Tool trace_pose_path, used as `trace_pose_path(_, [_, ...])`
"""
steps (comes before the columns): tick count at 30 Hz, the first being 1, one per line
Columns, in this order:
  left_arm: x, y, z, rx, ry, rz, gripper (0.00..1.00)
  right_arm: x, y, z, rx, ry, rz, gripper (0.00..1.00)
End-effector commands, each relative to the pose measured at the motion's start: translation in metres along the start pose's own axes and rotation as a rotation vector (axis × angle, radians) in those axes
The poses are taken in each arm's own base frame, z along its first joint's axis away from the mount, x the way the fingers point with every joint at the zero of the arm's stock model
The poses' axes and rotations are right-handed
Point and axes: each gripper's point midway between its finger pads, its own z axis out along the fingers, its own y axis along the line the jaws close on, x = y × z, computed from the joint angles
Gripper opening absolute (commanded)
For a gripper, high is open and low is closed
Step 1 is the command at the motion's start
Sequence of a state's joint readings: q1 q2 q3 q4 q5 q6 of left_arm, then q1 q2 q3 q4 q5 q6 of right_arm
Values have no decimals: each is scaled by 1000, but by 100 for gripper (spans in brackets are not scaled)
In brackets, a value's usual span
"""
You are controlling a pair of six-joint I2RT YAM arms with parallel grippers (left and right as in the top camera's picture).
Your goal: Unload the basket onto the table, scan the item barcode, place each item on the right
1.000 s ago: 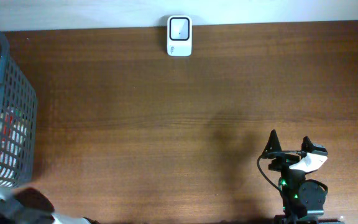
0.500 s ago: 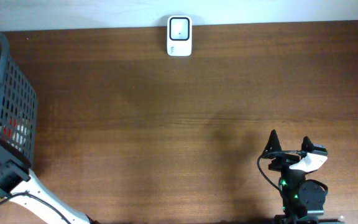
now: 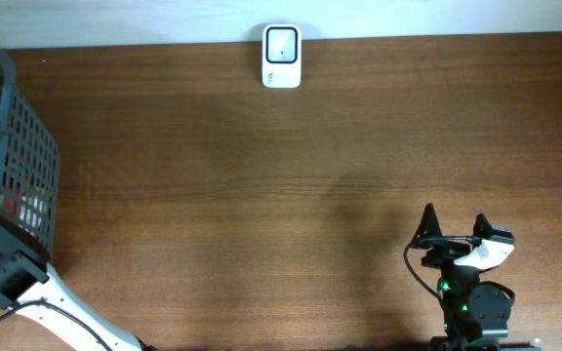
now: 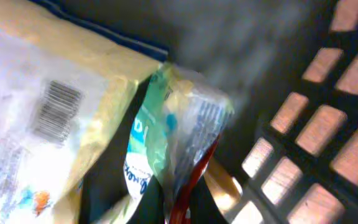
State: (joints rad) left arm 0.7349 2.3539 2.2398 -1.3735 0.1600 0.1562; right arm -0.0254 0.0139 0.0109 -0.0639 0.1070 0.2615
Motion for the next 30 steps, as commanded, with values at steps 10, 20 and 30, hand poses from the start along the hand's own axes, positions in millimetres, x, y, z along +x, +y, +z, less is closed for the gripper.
trace_pose_path(10, [-33, 5, -92, -112, -204, -168, 0, 2, -2, 0, 7, 4, -3, 99])
trace_pose_path(20, [-14, 16, -5, -103, -57, -200, 0, 2, -2, 0, 7, 4, -3, 99])
trace_pose_path(30, [27, 7, 27, -55, 113, -218, 38, 2, -2, 0, 7, 4, -3, 99])
